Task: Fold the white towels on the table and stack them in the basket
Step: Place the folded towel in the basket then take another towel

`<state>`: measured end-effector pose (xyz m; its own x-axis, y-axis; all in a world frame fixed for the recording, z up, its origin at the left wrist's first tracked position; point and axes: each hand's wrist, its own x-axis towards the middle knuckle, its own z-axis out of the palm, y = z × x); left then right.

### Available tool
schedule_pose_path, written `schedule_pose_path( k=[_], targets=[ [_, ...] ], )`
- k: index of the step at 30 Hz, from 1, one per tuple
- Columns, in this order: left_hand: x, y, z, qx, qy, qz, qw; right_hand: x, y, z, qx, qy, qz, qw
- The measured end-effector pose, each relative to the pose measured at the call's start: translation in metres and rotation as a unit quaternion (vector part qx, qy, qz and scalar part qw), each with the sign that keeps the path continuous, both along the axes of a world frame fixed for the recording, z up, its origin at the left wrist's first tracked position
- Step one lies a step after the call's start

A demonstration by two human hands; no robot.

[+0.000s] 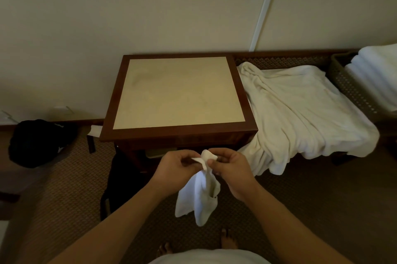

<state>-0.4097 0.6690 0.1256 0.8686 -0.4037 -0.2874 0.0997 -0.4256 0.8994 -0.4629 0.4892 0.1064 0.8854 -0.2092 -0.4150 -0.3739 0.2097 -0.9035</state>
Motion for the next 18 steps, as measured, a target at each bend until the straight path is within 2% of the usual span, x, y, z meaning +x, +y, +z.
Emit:
schedule_pose_path(
  k=[3, 5, 9, 18],
  targets=[
    [-0.003, -0.001, -0.005, 0.08, -0.134, -0.048, 0.987, 0.0, 0.006, -0.005, 0.001, 0.002, -0.033, 0.999],
    [-0.003, 0.0, -0.009, 0.079, -0.201, -0.079, 0.973, 0.0, 0.005, -0.006, -0.01, -0.01, -0.049, 0.999],
    [-0.004, -0.003, -0.005, 0.052, -0.178, -0.121, 0.975, -0.002, 0.004, 0.002, -0.028, -0.021, -0.032, 0.999],
    [-0.001, -0.003, -0.01, 0.046, -0.235, -0.108, 0.965, -0.004, 0.002, 0.016, 0.032, -0.011, 0.025, 0.999]
  ],
)
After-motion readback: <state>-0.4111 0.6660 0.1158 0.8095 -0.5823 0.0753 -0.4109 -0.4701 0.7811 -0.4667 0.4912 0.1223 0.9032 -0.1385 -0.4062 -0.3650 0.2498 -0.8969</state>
